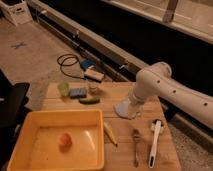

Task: Place banana in plastic cup

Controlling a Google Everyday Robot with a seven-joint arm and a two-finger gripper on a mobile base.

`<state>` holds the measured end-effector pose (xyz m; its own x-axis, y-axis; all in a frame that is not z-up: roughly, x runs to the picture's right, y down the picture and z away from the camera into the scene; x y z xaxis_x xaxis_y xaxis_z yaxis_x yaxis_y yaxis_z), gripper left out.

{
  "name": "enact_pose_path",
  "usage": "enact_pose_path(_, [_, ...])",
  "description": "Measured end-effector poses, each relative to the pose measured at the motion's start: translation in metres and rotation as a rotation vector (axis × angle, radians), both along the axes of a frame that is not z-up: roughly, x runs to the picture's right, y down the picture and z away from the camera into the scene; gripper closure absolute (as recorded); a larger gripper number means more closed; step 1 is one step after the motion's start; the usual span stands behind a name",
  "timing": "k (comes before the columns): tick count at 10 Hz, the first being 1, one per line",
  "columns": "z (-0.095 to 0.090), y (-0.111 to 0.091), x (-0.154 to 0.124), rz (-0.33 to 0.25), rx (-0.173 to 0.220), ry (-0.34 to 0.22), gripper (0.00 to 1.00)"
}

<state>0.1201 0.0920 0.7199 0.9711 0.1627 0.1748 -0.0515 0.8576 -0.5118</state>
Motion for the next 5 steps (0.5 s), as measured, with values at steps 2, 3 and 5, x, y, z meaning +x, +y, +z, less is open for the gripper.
enact_pose_path(2, [0.001,0.011,-0.017,0.038,-0.022,-0.010,0.35])
enact_pose_path(3, [0.003,0.021,-0.029,0.043,-0.036,-0.007,0.35])
enact_pose_path(5, [0.010,0.038,-0.049,0.036,-0.062,0.004,0.35])
